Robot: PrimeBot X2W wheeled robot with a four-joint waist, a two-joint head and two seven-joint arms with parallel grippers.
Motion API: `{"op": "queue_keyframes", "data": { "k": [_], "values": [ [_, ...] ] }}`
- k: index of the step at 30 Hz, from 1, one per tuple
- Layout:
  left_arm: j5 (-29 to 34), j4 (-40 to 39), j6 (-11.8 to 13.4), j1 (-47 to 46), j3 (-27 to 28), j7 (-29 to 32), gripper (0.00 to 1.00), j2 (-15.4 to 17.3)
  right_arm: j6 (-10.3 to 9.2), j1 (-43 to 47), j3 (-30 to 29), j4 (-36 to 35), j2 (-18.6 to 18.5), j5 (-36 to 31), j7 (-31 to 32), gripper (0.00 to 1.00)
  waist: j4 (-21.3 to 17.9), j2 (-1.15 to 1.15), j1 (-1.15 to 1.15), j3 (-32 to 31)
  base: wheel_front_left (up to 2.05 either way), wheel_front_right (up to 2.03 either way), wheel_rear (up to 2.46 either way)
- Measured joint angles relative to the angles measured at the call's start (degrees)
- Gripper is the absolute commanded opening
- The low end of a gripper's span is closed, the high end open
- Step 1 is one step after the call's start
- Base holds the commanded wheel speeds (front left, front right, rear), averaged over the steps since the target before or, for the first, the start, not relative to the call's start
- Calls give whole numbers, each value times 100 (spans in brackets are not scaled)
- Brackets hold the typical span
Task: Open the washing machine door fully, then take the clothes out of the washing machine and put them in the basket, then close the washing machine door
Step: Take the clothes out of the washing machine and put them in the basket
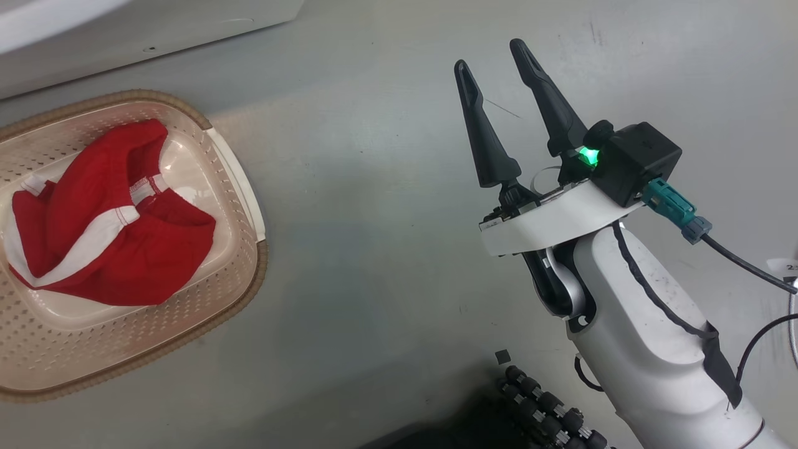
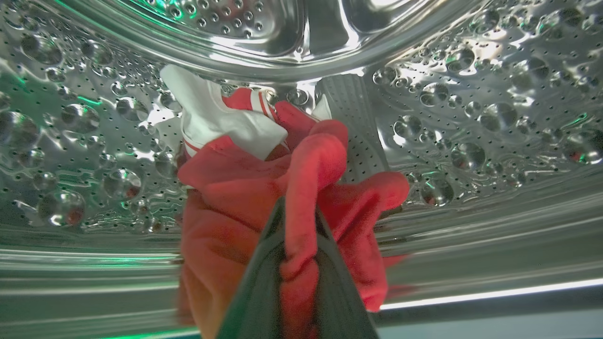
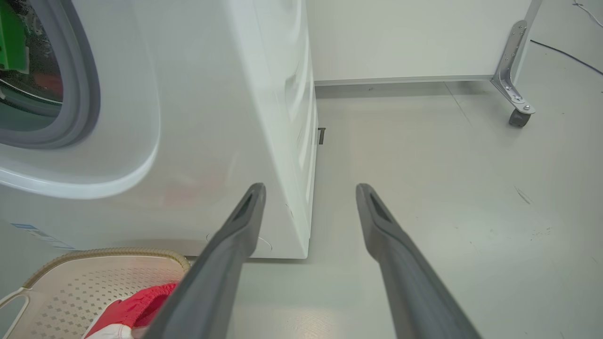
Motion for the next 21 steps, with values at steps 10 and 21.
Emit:
{"op": "queue_keyframes", "data": {
  "k": [10,21],
  "values": [
    [-49,-102,-100,161,-4,-847,0,-255,3,-41,-68,160,-2,-165,0,100,196,0,0,-252,0,0,0],
    [-203,-168,-149,1074,-31,-1895,0,-603,12,1,-152,410,-9,-298,0,100,474,0,0,-705,0,0,0]
  ]
}}
